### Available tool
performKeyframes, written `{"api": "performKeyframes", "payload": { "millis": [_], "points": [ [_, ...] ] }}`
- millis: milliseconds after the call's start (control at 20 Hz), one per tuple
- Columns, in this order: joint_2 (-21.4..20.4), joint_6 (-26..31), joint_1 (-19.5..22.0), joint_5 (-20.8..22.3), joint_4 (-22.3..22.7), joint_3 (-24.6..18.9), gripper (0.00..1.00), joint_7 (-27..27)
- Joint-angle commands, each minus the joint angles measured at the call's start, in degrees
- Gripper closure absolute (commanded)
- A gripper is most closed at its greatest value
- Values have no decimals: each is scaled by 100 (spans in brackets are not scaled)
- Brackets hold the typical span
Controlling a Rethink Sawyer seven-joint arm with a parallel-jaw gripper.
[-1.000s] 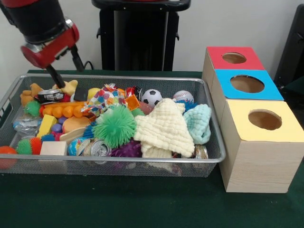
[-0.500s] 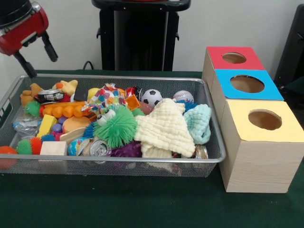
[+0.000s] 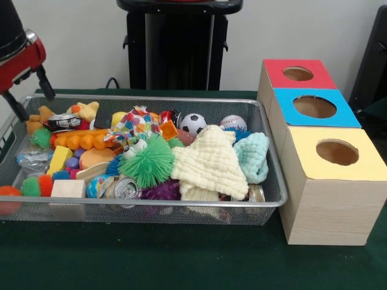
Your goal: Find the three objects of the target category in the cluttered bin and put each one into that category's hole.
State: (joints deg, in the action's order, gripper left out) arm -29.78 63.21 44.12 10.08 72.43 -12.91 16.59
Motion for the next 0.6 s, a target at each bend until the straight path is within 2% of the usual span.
{"api": "performKeyframes", "payload": {
  "millis": [50, 350, 600],
  "points": [
    [689, 51, 86, 694, -859, -518, 0, -893],
    [940, 269, 81, 982, -1466, -452, 0, -834],
    [1067, 194, 84, 1054, -1695, -462, 0, -709]
  ]
}}
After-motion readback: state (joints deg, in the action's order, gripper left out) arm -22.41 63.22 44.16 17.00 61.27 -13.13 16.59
